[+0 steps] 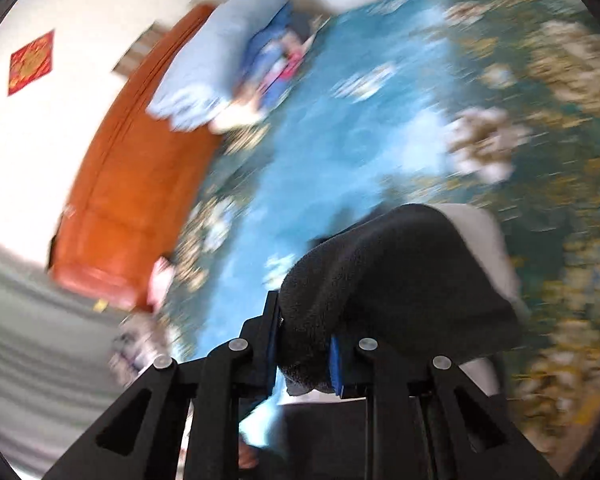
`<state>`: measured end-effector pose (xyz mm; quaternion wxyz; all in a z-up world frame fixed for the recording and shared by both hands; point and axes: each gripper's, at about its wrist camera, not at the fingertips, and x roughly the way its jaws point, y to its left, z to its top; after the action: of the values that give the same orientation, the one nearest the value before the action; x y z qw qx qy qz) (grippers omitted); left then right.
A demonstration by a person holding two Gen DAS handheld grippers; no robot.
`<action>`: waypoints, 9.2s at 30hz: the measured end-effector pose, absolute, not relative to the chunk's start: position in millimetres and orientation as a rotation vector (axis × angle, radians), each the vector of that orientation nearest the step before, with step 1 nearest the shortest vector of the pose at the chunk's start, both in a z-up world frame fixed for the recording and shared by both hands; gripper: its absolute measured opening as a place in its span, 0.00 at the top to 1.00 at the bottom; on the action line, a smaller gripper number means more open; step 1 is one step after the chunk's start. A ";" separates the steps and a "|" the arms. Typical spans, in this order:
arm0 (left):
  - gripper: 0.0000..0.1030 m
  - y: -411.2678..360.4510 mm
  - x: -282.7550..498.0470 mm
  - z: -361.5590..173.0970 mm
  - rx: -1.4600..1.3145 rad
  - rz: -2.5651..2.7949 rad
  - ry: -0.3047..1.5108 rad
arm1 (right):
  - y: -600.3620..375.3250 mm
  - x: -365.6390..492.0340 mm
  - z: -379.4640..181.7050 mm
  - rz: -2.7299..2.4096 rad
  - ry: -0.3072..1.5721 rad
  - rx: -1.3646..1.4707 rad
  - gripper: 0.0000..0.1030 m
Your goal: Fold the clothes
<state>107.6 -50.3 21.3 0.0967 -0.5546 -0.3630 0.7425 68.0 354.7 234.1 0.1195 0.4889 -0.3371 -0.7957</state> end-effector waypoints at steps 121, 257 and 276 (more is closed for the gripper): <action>0.26 -44.9 210.5 38.2 -2.047 2.164 -0.626 | 252.2 351.8 33.9 -2.226 0.192 1.713 1.00; 0.89 -69.4 1.0 -4.7 -1.816 2.007 -1.280 | 478.5 49.0 42.0 -2.432 -1.483 1.569 0.92; 0.90 -91.2 10.2 -6.9 -1.758 2.111 -1.293 | 481.8 56.7 57.0 -2.523 -1.351 1.517 0.98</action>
<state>10.2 -91.2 -6.9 0.0526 -0.5782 -0.4253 0.6943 56.7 481.8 57.0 -0.0487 0.4679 -0.4166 -0.7779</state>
